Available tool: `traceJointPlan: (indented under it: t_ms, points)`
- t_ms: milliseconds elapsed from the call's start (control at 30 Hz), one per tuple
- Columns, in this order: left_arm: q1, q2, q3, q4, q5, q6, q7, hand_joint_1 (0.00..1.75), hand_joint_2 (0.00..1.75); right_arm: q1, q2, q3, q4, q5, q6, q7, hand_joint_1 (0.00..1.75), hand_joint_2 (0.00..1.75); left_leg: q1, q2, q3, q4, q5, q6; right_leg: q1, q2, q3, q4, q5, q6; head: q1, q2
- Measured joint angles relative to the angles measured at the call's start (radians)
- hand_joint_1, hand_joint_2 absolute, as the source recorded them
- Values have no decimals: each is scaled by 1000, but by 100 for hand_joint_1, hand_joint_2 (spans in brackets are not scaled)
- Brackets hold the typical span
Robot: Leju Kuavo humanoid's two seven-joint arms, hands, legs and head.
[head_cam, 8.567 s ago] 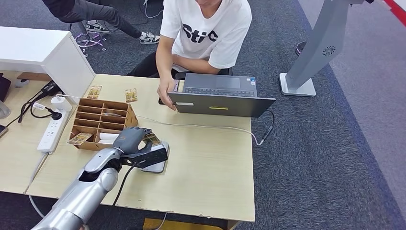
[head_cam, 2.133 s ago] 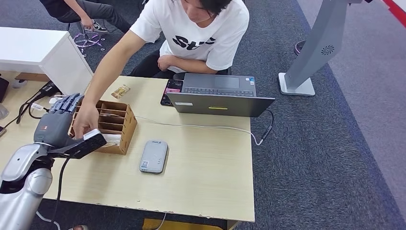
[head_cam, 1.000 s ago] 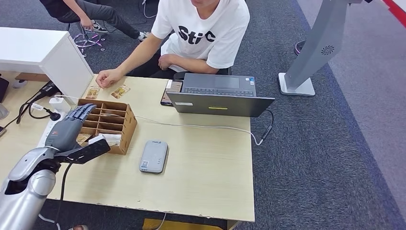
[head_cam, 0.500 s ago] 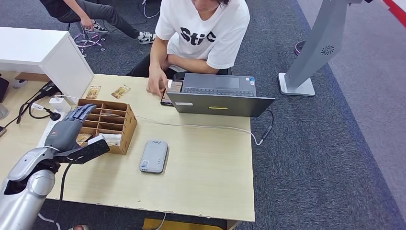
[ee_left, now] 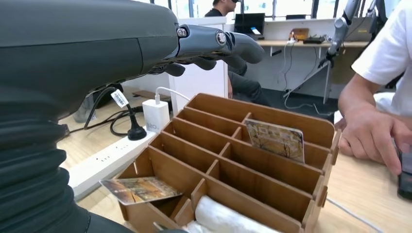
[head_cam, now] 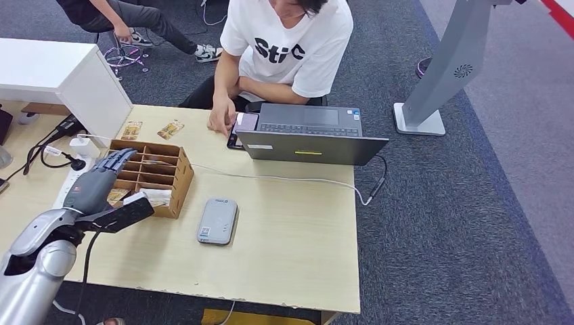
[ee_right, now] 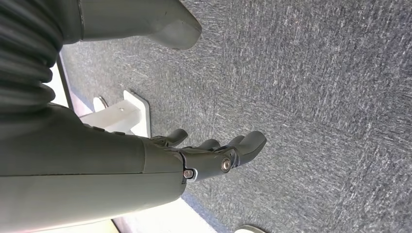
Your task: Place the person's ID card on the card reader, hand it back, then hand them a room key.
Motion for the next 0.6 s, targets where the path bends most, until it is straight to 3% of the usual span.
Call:
traceJointPlan:
  t_ms: [267, 400, 600]
  points:
    - [0, 49, -58, -22, 60, -79, -11, 0, 175, 0, 0, 0, 0, 4, 1, -1, 0, 175, 0, 0, 0, 0, 0, 0, 0, 0, 0, 0, 0, 0, 0, 0]
    - [2, 117, -106, -58, 118, -175, -16, 0, 175, 0, 0, 2, 0, 13, 4, -2, 0, 175, 0, 1, 0, 0, 0, 0, 0, 1, 0, 0, 0, 0, 1, 0]
    - [3, 195, -152, -99, 145, -196, -10, 0, 175, -2, 0, 6, 0, 17, 5, -1, 0, 175, 0, 1, 0, 0, 0, 0, 0, 0, 0, 0, 0, 0, 1, 0]
